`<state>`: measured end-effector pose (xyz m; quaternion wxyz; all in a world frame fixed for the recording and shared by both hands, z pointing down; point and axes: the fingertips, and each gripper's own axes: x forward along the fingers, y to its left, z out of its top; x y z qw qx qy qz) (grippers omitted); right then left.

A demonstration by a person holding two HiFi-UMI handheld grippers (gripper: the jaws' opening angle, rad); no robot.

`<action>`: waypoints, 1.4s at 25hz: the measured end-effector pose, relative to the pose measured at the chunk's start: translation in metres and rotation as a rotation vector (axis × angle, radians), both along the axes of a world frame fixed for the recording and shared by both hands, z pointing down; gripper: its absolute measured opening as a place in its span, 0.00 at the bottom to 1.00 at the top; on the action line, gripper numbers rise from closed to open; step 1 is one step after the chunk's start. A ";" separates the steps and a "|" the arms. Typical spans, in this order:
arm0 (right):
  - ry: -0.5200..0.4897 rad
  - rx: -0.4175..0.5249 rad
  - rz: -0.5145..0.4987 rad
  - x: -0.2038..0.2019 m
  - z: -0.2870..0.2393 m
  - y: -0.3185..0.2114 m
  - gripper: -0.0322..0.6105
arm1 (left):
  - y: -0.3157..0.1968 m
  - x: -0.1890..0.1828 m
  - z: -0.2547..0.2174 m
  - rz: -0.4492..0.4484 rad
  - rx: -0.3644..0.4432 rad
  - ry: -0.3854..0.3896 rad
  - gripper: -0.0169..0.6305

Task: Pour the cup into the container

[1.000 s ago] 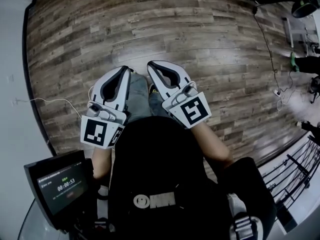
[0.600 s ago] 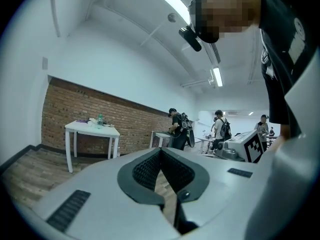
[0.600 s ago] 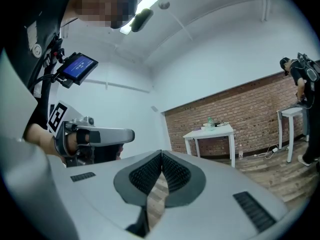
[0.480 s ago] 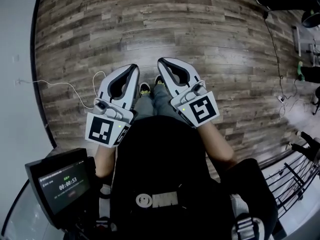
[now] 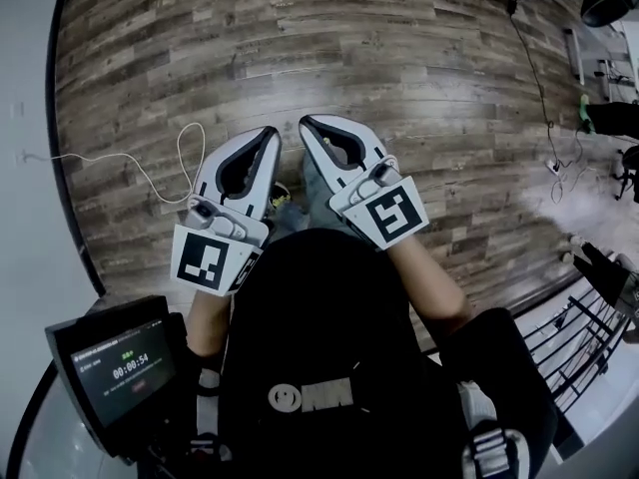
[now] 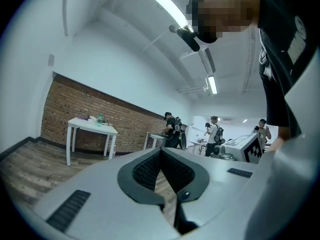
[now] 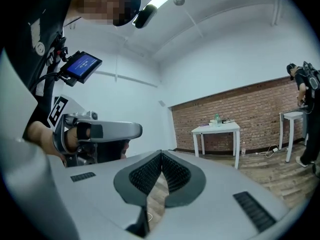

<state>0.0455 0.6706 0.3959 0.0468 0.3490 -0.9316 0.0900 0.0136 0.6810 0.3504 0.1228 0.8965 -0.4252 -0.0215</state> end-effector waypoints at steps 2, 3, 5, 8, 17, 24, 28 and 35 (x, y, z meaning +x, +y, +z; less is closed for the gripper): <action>0.004 -0.011 0.003 -0.007 0.006 0.011 0.06 | 0.008 0.000 0.002 0.015 0.006 0.009 0.03; 0.000 -0.017 0.007 -0.009 0.008 0.017 0.06 | 0.012 -0.001 0.003 0.020 0.011 0.014 0.03; 0.003 -0.034 0.008 -0.014 0.012 0.035 0.06 | 0.027 -0.004 0.006 0.025 0.001 0.012 0.03; 0.026 -0.043 -0.002 -0.028 0.013 0.077 0.06 | 0.069 -0.020 0.009 0.031 -0.012 -0.013 0.03; 0.026 -0.033 -0.028 -0.022 0.009 0.122 0.06 | 0.119 -0.006 0.010 0.022 -0.032 0.009 0.03; -0.016 0.003 -0.046 0.011 -0.002 0.159 0.06 | 0.157 0.029 -0.005 -0.020 -0.013 0.001 0.03; -0.062 0.015 -0.046 0.041 -0.010 0.180 0.06 | 0.180 0.061 -0.007 -0.036 -0.029 -0.043 0.03; -0.079 -0.036 -0.052 0.089 -0.001 0.221 0.06 | 0.217 0.097 -0.011 -0.086 -0.006 -0.078 0.03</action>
